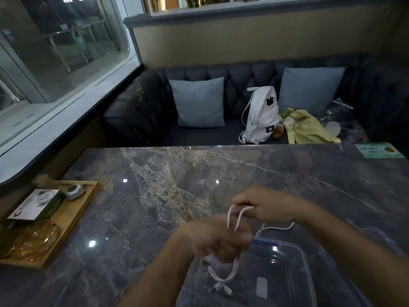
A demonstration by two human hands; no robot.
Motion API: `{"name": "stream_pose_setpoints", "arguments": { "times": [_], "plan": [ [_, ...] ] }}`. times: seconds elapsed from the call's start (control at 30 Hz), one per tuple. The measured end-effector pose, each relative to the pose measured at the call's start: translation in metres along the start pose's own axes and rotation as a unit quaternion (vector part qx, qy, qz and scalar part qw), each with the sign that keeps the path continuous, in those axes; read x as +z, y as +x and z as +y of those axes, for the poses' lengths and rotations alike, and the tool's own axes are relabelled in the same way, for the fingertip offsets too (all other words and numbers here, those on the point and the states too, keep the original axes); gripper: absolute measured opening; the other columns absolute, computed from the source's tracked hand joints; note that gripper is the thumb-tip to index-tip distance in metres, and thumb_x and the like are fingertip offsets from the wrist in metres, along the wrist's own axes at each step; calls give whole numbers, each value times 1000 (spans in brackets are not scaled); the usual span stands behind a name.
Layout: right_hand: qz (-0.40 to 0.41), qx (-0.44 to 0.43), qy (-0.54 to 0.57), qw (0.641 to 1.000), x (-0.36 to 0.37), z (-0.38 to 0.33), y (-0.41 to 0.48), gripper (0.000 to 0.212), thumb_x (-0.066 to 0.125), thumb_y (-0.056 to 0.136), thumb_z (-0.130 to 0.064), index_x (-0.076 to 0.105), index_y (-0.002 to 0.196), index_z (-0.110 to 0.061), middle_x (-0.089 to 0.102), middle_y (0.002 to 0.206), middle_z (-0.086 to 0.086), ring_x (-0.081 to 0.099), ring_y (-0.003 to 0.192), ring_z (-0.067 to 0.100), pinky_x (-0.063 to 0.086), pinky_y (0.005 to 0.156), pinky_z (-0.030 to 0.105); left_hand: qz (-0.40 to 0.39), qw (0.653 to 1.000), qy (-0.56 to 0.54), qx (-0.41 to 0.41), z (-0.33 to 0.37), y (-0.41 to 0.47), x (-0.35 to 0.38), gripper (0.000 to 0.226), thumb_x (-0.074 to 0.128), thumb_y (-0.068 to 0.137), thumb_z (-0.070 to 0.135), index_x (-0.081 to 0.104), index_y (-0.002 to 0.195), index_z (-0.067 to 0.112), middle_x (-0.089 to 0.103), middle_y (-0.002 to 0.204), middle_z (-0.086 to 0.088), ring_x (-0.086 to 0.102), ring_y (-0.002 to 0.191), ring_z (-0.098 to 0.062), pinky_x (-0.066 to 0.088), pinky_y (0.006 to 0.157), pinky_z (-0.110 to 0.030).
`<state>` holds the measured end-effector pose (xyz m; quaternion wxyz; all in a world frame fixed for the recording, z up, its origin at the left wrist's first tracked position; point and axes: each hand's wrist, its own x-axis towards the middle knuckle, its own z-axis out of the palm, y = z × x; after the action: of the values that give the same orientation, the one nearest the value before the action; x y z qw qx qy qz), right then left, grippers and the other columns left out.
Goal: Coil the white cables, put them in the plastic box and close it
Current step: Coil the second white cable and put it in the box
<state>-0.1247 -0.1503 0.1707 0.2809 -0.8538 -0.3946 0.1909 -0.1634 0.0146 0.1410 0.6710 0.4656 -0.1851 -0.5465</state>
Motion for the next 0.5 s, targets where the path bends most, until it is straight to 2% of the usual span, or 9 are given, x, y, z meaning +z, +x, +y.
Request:
{"name": "stream_pose_setpoints", "arguments": {
  "times": [0.03, 0.1, 0.17, 0.27, 0.37, 0.5],
  "plan": [
    [29, 26, 21, 999, -3, 6, -2, 31, 51, 92, -16, 52, 63, -30, 49, 59, -15, 47, 57, -5, 35, 57, 15, 77, 996, -16, 48, 1, -2, -2, 27, 74, 72, 35, 53, 60, 21, 36, 42, 15, 30, 32, 4, 24, 34, -9],
    [78, 60, 91, 991, -7, 17, -9, 29, 51, 92, -24, 55, 64, -30, 50, 54, -15, 44, 54, -3, 35, 54, 14, 200, 971, -38, 122, 3, -7, -9, 33, 68, 75, 46, 57, 68, 15, 36, 43, 13, 28, 35, 0, 26, 39, -12],
    [88, 74, 147, 982, -8, 26, -13, 27, 53, 90, -28, 59, 64, -28, 50, 48, -17, 42, 49, -3, 33, 50, 10, 259, 955, 6, 143, 3, -10, -15, 35, 55, 82, 46, 55, 68, 14, 36, 43, 12, 28, 38, -2, 28, 42, -14],
    [58, 83, 204, 974, -4, 32, -12, 24, 56, 88, -32, 64, 66, -26, 47, 46, -14, 38, 45, 0, 32, 44, 11, 255, 957, 52, 125, 3, -14, -15, 35, 44, 90, 42, 55, 69, 16, 33, 44, 13, 26, 39, -2, 27, 40, -13],
    [42, 86, 257, 962, -6, 35, -8, 19, 62, 82, -34, 65, 66, -24, 45, 45, -11, 35, 42, 2, 29, 41, 17, 236, 960, 88, 121, 4, -17, -15, 32, 40, 92, 37, 61, 81, 15, 35, 44, 11, 28, 38, -4, 29, 40, -15],
    [41, 63, 327, 942, -11, 38, -7, 12, 74, 70, -29, 70, 75, -19, 47, 44, -12, 33, 40, 3, 26, 40, 16, 216, 962, 95, 136, 2, -23, -18, 22, 46, 90, 18, 67, 84, 12, 62, 58, 3, 56, 50, -8, 46, 53, -16]
  ]
}}
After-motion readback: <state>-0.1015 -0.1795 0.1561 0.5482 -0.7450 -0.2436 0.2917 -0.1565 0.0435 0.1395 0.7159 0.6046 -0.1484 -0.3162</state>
